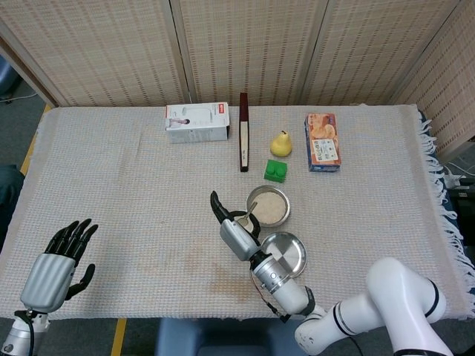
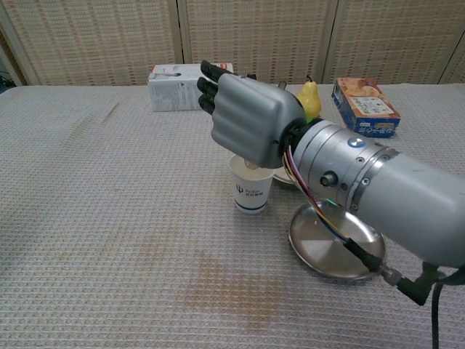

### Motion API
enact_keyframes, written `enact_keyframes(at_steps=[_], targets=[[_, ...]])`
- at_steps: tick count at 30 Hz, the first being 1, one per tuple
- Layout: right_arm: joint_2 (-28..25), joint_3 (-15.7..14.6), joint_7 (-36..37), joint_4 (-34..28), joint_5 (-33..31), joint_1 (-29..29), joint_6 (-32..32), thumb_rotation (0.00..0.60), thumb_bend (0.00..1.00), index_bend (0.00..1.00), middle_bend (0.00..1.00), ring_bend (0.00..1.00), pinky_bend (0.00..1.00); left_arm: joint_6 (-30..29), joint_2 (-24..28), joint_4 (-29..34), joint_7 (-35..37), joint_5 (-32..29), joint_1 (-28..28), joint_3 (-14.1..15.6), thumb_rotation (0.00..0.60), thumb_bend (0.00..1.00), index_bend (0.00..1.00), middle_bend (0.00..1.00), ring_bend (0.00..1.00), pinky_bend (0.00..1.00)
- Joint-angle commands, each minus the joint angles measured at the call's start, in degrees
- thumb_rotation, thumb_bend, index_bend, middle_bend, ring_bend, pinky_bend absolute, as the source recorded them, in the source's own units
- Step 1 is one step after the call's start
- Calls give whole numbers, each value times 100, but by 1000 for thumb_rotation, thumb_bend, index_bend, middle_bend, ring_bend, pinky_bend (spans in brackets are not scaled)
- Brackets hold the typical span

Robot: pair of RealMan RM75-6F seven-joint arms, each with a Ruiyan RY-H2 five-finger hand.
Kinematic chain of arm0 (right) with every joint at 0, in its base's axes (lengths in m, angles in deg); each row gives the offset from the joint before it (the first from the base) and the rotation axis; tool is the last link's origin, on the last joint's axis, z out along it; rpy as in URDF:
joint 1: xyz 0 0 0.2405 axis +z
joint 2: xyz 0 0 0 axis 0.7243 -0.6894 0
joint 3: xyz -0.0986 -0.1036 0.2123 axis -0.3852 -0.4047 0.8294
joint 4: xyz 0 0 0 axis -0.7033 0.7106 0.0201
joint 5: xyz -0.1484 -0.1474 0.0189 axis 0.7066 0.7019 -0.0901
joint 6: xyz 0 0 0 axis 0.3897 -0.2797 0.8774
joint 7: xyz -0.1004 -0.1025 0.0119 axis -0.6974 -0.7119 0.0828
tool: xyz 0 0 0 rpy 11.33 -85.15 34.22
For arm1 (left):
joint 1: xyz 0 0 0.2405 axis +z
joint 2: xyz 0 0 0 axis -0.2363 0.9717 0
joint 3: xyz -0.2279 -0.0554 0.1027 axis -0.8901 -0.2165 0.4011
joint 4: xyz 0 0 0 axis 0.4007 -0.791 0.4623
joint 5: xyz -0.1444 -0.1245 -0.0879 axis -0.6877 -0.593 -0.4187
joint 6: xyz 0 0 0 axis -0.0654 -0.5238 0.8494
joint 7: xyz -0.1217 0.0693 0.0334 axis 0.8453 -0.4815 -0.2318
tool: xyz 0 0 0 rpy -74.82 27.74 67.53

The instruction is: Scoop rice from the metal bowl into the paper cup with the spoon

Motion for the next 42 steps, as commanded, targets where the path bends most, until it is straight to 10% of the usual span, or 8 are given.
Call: enact_keyframes(at_steps=[1, 9, 19, 42], targets=[[-76, 153, 340, -129, 2, -139, -79, 600, 413, 666, 91, 0, 0, -8, 5, 2, 4, 1, 3, -2, 600, 454, 0, 0, 0, 129], [-794, 809, 3263, -1194, -247, -1057, -63, 600, 414, 644, 91, 0, 0, -37, 11, 14, -9, 3, 21, -8, 600, 455, 0, 0, 0, 128], [-2029, 87, 6951, -1694, 610, -2177, 1029, 600, 413, 635, 91, 0, 0, 8, -61, 34, -181, -27, 19, -11, 600, 454, 0, 0, 0, 128], [-1214, -115, 6631, -322, 1011, -2692, 1441, 600, 414, 565, 91, 0, 0, 41, -47, 28, -114, 10, -6, -1, 600, 454, 0, 0, 0, 129]])
